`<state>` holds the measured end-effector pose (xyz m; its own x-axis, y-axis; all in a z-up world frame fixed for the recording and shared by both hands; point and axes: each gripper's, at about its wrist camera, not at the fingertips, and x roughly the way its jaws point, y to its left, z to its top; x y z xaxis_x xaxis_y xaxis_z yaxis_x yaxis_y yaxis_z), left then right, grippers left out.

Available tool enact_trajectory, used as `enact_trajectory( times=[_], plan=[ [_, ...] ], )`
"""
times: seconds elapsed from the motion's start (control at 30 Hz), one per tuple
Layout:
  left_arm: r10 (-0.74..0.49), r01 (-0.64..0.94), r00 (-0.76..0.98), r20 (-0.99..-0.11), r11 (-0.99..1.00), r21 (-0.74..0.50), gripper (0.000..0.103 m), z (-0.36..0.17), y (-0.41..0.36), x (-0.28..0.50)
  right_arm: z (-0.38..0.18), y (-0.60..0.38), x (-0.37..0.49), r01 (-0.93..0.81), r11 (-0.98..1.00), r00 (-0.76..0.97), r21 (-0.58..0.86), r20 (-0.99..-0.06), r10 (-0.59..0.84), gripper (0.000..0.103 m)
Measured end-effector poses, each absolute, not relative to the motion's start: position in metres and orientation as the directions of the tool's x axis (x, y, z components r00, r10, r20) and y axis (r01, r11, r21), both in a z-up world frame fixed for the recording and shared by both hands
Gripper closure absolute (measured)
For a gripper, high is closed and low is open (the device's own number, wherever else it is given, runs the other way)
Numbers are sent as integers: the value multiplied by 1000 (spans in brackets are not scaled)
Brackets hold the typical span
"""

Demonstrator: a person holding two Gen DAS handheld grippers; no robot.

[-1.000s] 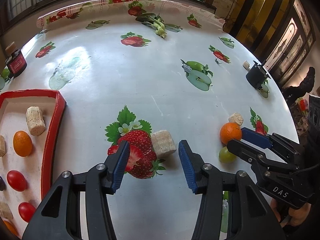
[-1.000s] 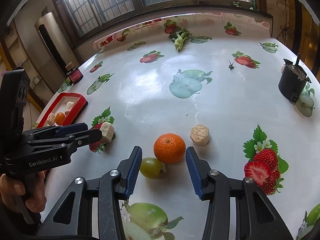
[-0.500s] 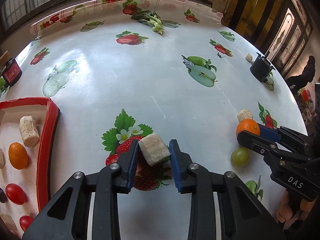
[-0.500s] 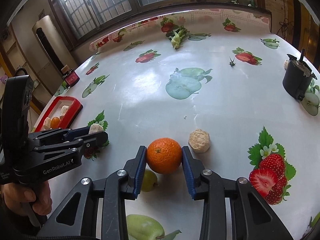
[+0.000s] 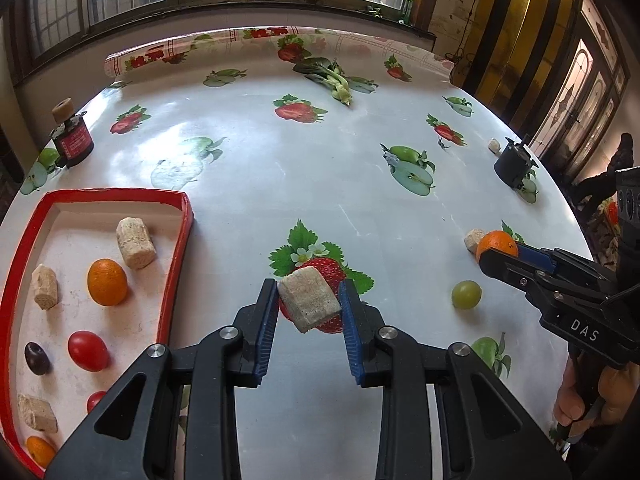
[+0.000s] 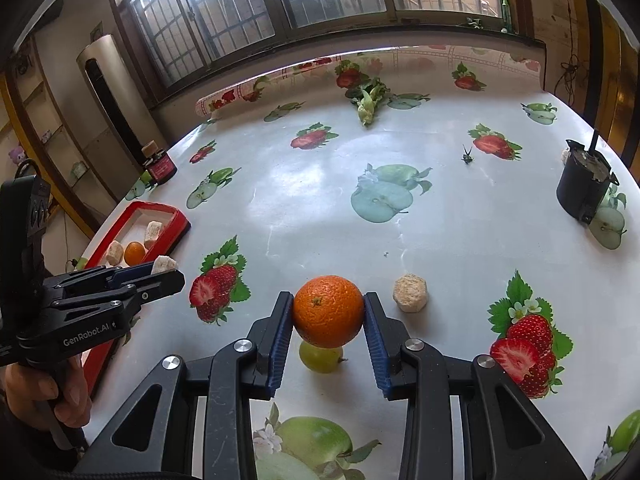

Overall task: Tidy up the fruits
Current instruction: 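Carry the biscuit with the left tool into the tray while the right tool carries the orange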

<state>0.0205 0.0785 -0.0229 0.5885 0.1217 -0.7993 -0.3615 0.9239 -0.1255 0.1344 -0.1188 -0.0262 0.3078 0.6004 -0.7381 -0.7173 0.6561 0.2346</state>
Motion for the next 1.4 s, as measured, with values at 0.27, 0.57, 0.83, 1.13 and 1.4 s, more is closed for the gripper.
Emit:
enact_trajectory(
  times=[0.27, 0.57, 0.83, 1.13, 1.4],
  plan=[
    [155, -406, 597, -787, 905, -130, 75, -14, 94, -9, -15, -100, 113, -754, 617, 293, 225, -726, 622, 67],
    [198, -461, 599, -776, 878, -131, 75, -8, 116, -44, -6, -73, 86, -799, 563, 262, 211, -720, 642, 67],
    [226, -502, 592, -773, 854, -134, 75, -6, 134, -70, -5, -47, 65, -831, 516, 226, 209, -720, 656, 67],
    [251, -541, 583, -773, 830, -139, 75, -7, 151, -93, -1, -21, 46, -860, 466, 190, 208, -717, 671, 67],
    [267, -567, 575, -773, 811, -142, 75, -7, 165, -106, 1, -5, 33, -878, 435, 172, 200, -716, 676, 67]
  ],
)
